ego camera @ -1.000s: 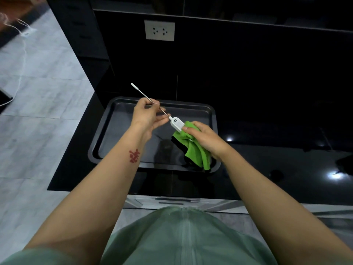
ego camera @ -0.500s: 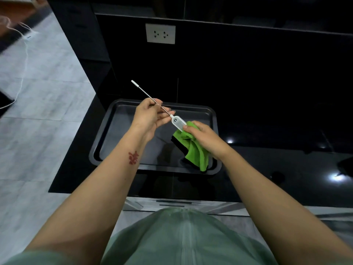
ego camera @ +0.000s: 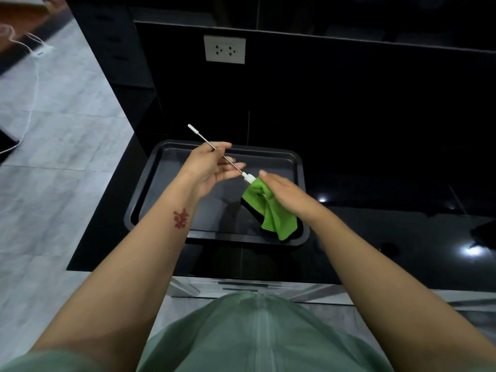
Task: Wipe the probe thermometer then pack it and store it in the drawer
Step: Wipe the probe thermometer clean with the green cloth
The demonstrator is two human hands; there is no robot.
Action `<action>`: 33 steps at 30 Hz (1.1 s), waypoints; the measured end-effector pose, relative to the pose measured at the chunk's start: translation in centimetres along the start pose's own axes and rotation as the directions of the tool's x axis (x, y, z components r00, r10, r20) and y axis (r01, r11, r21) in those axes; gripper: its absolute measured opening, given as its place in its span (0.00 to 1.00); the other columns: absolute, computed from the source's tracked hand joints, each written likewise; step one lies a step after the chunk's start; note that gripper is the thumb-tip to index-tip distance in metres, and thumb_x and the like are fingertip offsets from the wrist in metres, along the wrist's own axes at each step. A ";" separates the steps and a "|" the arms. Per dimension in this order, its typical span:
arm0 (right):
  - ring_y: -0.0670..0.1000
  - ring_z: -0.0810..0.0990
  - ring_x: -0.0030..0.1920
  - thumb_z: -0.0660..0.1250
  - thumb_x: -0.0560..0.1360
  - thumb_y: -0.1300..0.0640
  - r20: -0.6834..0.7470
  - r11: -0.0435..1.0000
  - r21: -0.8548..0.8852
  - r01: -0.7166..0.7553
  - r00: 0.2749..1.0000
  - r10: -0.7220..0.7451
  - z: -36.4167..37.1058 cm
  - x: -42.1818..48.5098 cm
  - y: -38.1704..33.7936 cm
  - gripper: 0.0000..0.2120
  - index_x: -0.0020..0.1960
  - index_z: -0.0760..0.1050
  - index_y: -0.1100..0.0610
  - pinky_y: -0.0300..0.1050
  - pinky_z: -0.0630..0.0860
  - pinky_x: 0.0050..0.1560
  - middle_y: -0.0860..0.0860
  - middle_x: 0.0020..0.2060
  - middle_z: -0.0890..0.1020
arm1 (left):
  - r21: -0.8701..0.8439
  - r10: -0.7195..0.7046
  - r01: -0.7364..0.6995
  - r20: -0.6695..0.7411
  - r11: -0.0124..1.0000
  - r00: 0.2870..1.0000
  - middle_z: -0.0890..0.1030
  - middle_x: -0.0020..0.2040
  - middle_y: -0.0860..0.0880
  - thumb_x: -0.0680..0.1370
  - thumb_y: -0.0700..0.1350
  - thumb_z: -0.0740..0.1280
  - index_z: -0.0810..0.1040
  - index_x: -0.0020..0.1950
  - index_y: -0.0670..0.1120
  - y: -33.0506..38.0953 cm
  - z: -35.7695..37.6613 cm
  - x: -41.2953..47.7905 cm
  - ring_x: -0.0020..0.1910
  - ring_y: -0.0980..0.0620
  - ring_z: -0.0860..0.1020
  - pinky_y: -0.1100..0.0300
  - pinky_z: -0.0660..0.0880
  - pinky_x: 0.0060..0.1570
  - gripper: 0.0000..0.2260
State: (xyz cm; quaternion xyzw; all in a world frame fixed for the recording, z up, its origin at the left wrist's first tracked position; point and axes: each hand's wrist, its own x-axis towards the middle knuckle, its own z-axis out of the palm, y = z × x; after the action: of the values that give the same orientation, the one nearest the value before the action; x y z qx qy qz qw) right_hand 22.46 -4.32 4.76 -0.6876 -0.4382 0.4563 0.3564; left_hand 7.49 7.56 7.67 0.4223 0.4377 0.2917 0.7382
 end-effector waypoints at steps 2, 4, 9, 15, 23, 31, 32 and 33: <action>0.46 0.66 0.71 0.53 0.81 0.41 0.015 1.000 0.016 -0.018 1.000 0.018 0.0 0.1 -0.3 0.27 0.75 0.65 0.54 0.36 0.58 0.63 0.48 0.72 0.69 | 0.008 0.020 -0.020 0.066 1.000 0.998 0.77 0.41 0.42 0.84 0.40 0.54 0.73 0.61 0.41 0.1 0.2 -0.4 0.38 0.45 0.85 0.53 0.83 0.40 0.11; 0.45 0.71 0.67 0.55 0.81 0.41 0.018 0.998 0.051 -0.041 0.999 0.041 -0.1 0.0 -0.4 0.25 0.72 0.68 0.53 0.37 0.61 0.63 0.45 0.67 0.73 | 0.008 0.033 -0.034 0.096 0.999 0.995 0.77 0.40 0.42 0.85 0.40 0.53 0.73 0.63 0.41 0.3 0.1 -0.5 0.40 0.45 0.85 0.52 0.83 0.42 0.12; 0.46 0.82 0.53 0.62 0.78 0.42 -0.034 0.996 0.082 -0.023 0.999 0.026 -0.3 -0.1 1.1 0.17 0.58 0.80 0.51 0.43 0.73 0.60 0.47 0.51 0.84 | -0.090 0.070 -0.065 0.052 0.994 0.996 0.77 0.42 0.42 0.84 0.40 0.54 0.72 0.65 0.43 0.2 -0.6 -0.2 0.41 0.44 0.85 0.52 0.83 0.43 0.12; 0.47 0.79 0.54 0.61 0.79 0.42 -0.086 0.997 -0.055 0.061 0.994 -0.065 0.6 0.3 0.0 0.20 0.59 0.77 0.57 0.37 0.71 0.51 0.51 0.53 0.82 | -0.057 0.131 -0.132 -0.023 0.990 0.991 0.77 0.42 0.44 0.83 0.39 0.59 0.76 0.59 0.41 -1.5 0.6 -0.6 0.44 0.45 0.85 0.55 0.82 0.46 0.09; 0.46 0.81 0.47 0.65 0.77 0.42 -0.137 0.995 -0.018 0.103 0.985 -0.104 0.4 0.2 0.2 0.17 0.52 0.78 0.56 0.42 0.74 0.51 0.48 0.44 0.82 | -0.125 0.163 -0.179 -0.125 0.976 0.979 0.77 0.39 0.45 0.83 0.39 0.58 0.76 0.52 0.43 0.1 0.2 -0.4 0.39 0.49 0.85 0.60 0.82 0.39 0.07; 0.50 0.82 0.53 0.66 0.78 0.47 -0.128 0.994 0.068 0.088 0.989 -0.078 1.0 -0.3 0.8 0.15 0.57 0.78 0.57 0.43 0.76 0.57 0.53 0.51 0.84 | 0.175 0.084 -0.061 -0.125 0.983 0.989 0.76 0.44 0.50 0.79 0.48 0.66 0.77 0.50 0.47 -0.9 0.7 -0.8 0.43 0.53 0.75 0.59 0.73 0.42 0.05; 0.50 0.82 0.53 0.66 0.78 0.47 -0.129 0.993 0.075 0.087 0.989 -0.077 1.1 -0.3 0.8 0.15 0.58 0.77 0.57 0.42 0.76 0.56 0.53 0.52 0.84 | 0.324 0.056 -0.021 -0.099 0.946 0.993 0.76 0.45 0.51 0.78 0.51 0.67 0.78 0.51 0.47 -1.5 0.9 -0.9 0.42 0.56 0.73 0.60 0.69 0.42 0.09; 0.50 0.82 0.53 0.65 0.78 0.47 -0.128 0.993 0.078 0.085 0.989 -0.075 1.1 -0.2 1.0 0.15 0.58 0.77 0.56 0.42 0.75 0.56 0.53 0.52 0.84 | 0.414 0.037 -0.002 -0.077 0.910 0.996 0.75 0.45 0.51 0.78 0.53 0.68 0.79 0.51 0.46 -2.2 1.1 -1.0 0.41 0.57 0.71 0.61 0.67 0.41 0.11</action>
State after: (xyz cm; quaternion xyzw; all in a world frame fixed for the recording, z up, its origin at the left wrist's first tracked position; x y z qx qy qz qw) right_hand 21.64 -4.77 3.62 -0.6814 -0.4229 0.4153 0.4294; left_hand 8.19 5.31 6.46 0.5608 0.5157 0.2171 0.6102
